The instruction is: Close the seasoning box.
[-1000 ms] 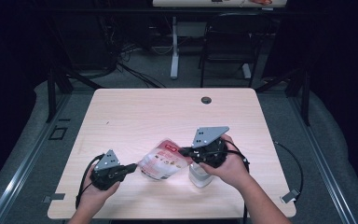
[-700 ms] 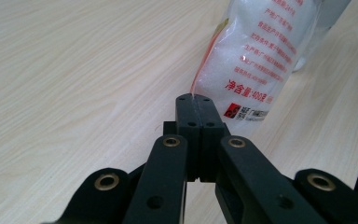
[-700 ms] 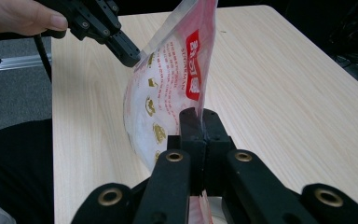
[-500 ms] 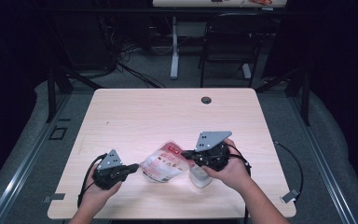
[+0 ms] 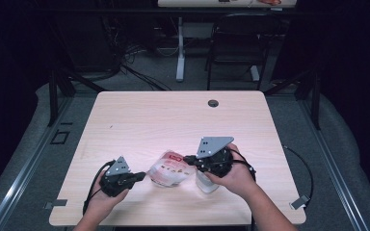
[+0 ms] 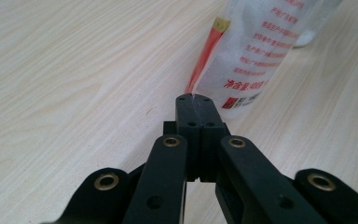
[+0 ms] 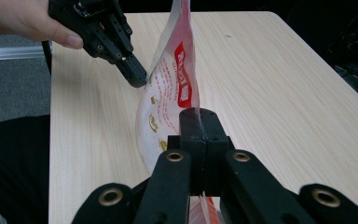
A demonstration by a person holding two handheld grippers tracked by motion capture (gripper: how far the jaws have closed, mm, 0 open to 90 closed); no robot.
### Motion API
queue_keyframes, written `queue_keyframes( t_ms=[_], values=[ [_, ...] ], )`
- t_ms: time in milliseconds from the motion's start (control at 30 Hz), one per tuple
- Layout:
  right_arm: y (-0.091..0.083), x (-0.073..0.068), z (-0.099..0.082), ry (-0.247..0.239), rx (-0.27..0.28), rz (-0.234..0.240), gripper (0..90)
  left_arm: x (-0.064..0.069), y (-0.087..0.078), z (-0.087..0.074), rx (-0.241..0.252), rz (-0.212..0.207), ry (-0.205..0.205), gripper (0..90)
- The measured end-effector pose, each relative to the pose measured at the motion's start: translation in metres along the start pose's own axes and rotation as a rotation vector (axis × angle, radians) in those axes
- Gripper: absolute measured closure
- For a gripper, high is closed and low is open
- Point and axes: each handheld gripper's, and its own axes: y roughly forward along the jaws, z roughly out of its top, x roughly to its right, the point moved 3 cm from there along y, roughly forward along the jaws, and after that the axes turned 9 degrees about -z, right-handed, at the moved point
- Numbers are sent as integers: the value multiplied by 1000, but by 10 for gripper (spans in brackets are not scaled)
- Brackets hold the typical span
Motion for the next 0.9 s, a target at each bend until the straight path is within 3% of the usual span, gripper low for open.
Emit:
queue_keyframes(
  t_ms=[300,467,733,900],
  values=[
    [-2,0,-2,-6,10,17,900,-1,1,-1,12,-7,5,899],
    [-1,0,-2,-12,14,29,900,-2,3,-1,14,-13,18,844],
    [-1,1,-3,-13,19,34,900,-2,5,-1,49,-53,13,617],
    [-2,0,-3,-15,20,35,900,-1,10,1,46,-73,37,473]
  ],
)
